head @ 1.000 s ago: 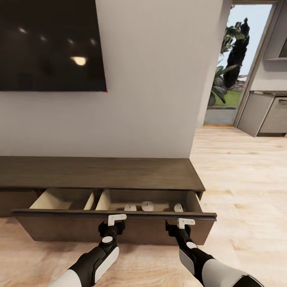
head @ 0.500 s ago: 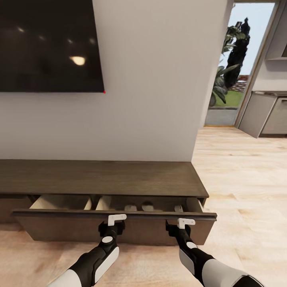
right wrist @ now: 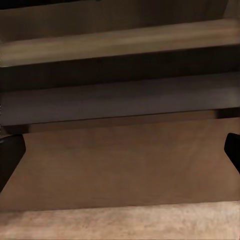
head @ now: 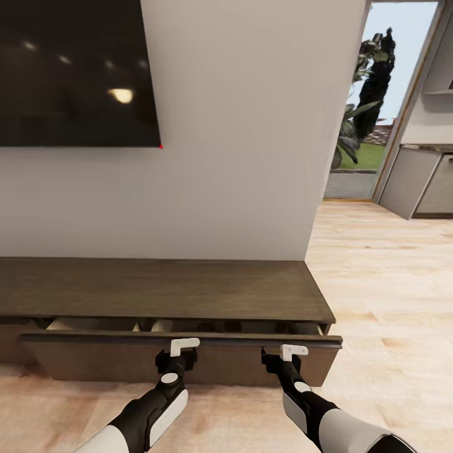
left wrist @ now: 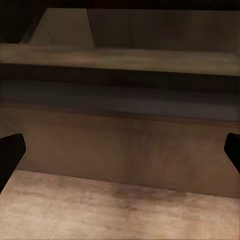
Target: Place each of the two pumpkins and all three candles from the living room inside a cabinet in the living room (use any cabinet), then make sure every cabinet is closed, and position the cauldron so it is next to a table in the living room.
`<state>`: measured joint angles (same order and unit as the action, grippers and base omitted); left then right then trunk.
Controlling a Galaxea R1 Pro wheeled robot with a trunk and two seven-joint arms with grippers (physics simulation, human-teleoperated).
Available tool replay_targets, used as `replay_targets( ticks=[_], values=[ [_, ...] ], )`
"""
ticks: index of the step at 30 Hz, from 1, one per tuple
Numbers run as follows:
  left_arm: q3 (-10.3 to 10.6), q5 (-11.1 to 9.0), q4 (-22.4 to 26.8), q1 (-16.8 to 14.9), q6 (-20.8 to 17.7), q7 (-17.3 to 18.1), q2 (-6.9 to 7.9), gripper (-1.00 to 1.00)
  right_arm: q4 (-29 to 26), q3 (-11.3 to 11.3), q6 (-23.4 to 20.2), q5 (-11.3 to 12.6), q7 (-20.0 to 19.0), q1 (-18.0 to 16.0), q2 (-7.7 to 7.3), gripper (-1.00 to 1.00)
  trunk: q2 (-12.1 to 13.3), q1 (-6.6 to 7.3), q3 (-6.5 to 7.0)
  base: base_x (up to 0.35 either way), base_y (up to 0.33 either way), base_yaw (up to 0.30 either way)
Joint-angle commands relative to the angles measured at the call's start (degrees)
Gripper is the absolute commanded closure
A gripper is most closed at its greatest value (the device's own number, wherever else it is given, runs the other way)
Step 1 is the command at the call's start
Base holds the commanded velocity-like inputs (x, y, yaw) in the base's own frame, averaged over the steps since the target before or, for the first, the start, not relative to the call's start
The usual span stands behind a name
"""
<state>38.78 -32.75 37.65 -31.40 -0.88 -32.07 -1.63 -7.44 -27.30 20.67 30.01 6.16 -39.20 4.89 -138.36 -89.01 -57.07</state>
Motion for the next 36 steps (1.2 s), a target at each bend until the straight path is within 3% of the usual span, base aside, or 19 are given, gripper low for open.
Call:
replay_targets(
  ticks=[1,18,36],
  values=[
    [0.3,-0.3,0.1,-0.1,-0.1,-0.4,0.05,-1.0,-0.1,-0.6,0.1,-0.4,0.2,-0.1,0.03,-1.0,0.0,0.0,-0.04,0.149,0.0,0.0],
    [0.3,-0.3,0.1,-0.1,-0.1,-0.4,0.05,-1.0,-0.1,-0.6,0.1,-0.4,0.2,-0.1,0.03,-1.0,0.0,0.0,-0.04,0.133,0.0,0.0],
    [0.3,-0.3,0.1,-0.1,-0.1,-0.4,0.05,-1.0,-0.1,-0.6,0.1,-0.4,0.2,-0.1,0.03,-1.0,0.0,0.0,-0.04,0.047,0.0,0.0]
  ],
)
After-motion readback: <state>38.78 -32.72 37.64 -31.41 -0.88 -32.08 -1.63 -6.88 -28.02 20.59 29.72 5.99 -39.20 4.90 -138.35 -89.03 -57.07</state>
